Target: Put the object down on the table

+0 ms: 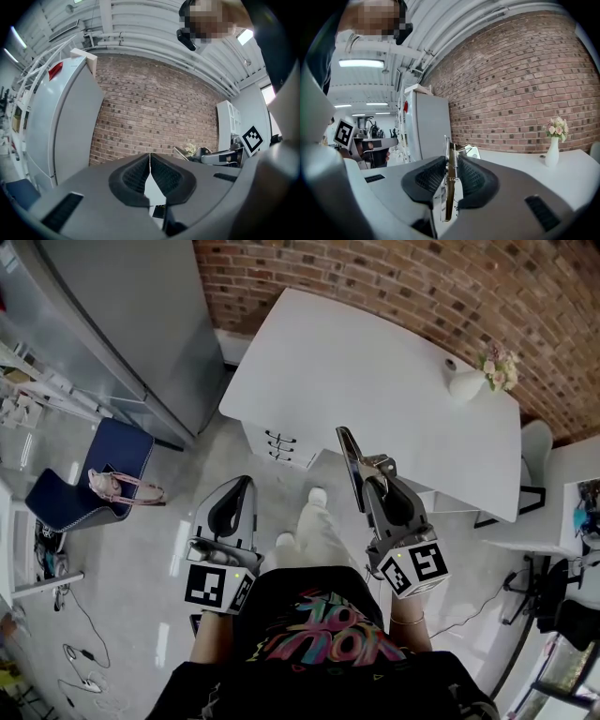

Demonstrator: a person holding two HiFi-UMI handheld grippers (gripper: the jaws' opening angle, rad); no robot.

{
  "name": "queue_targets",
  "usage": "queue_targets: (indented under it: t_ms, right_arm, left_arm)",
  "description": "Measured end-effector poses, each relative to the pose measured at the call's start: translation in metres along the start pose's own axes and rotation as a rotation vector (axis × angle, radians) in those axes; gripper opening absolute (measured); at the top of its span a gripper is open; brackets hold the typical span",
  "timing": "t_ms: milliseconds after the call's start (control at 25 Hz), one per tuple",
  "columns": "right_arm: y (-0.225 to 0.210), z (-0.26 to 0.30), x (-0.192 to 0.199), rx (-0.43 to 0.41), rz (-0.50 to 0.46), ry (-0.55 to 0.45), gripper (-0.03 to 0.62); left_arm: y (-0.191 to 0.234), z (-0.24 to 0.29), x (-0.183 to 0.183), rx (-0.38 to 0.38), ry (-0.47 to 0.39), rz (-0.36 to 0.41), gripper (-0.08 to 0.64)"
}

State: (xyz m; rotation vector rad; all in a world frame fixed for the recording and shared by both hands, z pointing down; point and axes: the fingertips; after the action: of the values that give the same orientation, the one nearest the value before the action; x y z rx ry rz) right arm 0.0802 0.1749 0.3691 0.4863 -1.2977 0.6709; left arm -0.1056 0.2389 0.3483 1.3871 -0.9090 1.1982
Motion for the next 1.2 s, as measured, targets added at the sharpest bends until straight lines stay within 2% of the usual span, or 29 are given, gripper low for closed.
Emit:
queue_targets:
  t_ms: [480, 840, 1000, 1200]
  right_arm:
    - [-0.050, 0.055, 0.004, 0.007, 0.066, 0.017, 0.103]
    - [-0.125, 0.151, -0.018, -0.023, 0.101, 0.034, 0.103]
    - [-0.164, 0.192, -0.040, -0.041, 0.098, 0.024, 0.103]
    - [-0.200, 0.225, -0.060, -0.067, 0.120, -0.006, 0.103]
  left_arm:
    - [0.016, 0.066, 0.003, 0.006, 0.012, 0.008, 0.026]
    - [0.054, 0.179, -0.024, -0.030, -0.006, 0.015, 0.026]
    - [0.061, 0.234, -0.045, -0.036, -0.023, 0.033, 0.026]
    - [0.064, 0.290, -0.054, -0.033, -0.014, 0.048, 0.026]
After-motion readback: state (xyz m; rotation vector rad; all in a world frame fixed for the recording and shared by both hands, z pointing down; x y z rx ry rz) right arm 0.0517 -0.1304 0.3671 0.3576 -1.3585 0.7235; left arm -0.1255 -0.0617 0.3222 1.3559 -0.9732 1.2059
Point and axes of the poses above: the fingertips, and each gripper's own axes: z forward along the fingers, y to its left, x out of its underside, and after that the axes turned 4 degrees about -z, right-handed
